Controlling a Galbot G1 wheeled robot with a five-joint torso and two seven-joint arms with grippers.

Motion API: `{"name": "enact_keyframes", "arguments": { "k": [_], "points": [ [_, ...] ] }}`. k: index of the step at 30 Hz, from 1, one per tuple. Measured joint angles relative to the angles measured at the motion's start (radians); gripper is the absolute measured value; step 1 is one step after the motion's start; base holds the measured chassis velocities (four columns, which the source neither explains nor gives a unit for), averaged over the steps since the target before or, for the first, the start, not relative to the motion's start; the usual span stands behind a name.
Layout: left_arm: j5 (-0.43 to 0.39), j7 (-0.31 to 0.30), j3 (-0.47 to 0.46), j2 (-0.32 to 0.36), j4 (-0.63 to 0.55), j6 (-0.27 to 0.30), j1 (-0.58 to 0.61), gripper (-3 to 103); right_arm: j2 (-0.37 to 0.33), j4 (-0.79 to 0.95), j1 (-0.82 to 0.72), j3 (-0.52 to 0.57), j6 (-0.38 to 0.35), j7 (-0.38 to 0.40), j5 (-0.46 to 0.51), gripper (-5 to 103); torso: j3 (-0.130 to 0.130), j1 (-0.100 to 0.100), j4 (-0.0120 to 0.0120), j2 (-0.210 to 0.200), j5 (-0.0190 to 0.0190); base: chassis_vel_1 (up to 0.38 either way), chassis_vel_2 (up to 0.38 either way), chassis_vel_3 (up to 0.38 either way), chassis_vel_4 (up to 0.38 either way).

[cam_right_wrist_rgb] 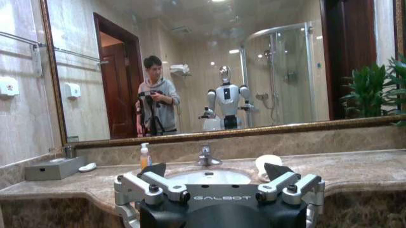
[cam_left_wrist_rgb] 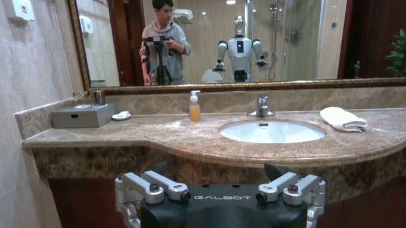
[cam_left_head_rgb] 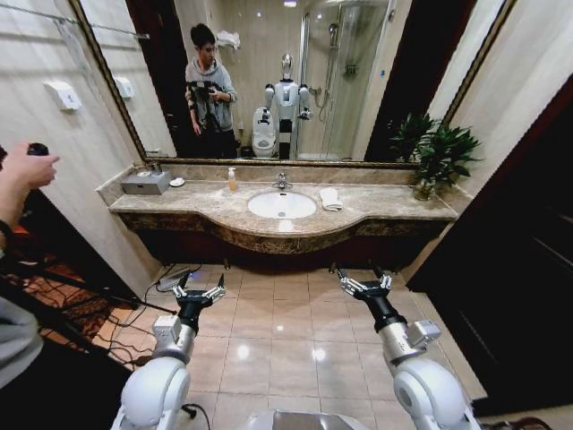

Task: Pick up the towel from the sink counter and wipe the mirror surface.

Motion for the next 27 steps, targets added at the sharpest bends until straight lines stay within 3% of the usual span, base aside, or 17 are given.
{"name": "enact_keyframes", "arguments": {
  "k": [27],
  "points": [
    [0.000,0.000,0.000,0.000,0.000,0.000,0.000,100,0.000,0.000,0.000,0.000,0.000,0.000,0.000,100,-0.001,-0.001,0.0000,-0.002,0.0000,0.000,0.000,0.000,0.000]
  ]
}}
